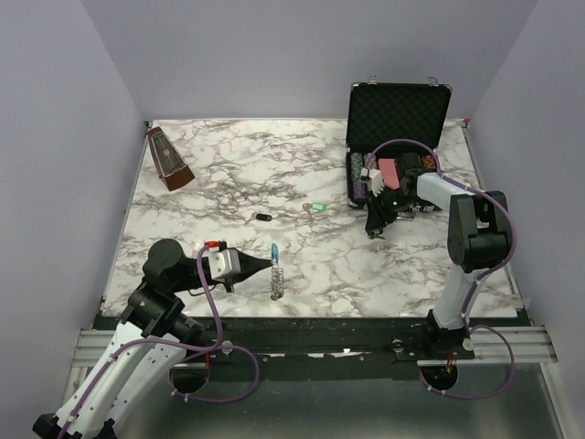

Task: Put the keys on the keyring

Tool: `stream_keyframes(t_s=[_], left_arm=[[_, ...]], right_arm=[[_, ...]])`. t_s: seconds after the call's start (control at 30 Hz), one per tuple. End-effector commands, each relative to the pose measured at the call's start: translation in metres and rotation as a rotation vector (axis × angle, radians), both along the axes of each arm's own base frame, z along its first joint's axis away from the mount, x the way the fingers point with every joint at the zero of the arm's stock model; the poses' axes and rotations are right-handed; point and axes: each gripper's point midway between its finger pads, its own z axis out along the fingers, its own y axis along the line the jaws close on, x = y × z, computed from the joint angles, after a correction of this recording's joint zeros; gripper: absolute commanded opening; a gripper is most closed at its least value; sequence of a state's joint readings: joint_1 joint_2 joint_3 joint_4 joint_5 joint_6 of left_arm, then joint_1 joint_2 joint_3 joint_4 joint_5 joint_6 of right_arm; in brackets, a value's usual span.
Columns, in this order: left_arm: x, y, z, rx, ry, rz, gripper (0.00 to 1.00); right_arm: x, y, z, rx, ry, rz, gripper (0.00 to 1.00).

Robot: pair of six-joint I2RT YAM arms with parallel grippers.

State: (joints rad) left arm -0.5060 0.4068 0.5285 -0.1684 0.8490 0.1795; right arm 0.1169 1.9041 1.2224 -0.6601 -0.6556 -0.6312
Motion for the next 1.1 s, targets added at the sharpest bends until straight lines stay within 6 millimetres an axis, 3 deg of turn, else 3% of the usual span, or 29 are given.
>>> stream_keyframes(t_s=[0.0,0.37,1.07], left_arm=[[-0.002,-0.001,0.003,-0.006,-0.018,-0.020,0.00],[-0.003,-0.001,0.003,-0.007,-0.018,-0.024,0.00],[-0.002,0.000,0.003,-0.005,-0.018,-0.017,0.00]], right_arm=[[-0.003,0.001,-0.002,-0.006,0.022,0.021,0.34],[-0.002,-0.001,0.000,-0.017,0.023,0.016,0.34],[0.003,-0.010,0.016,-0.030,0.006,-0.065,0.43]])
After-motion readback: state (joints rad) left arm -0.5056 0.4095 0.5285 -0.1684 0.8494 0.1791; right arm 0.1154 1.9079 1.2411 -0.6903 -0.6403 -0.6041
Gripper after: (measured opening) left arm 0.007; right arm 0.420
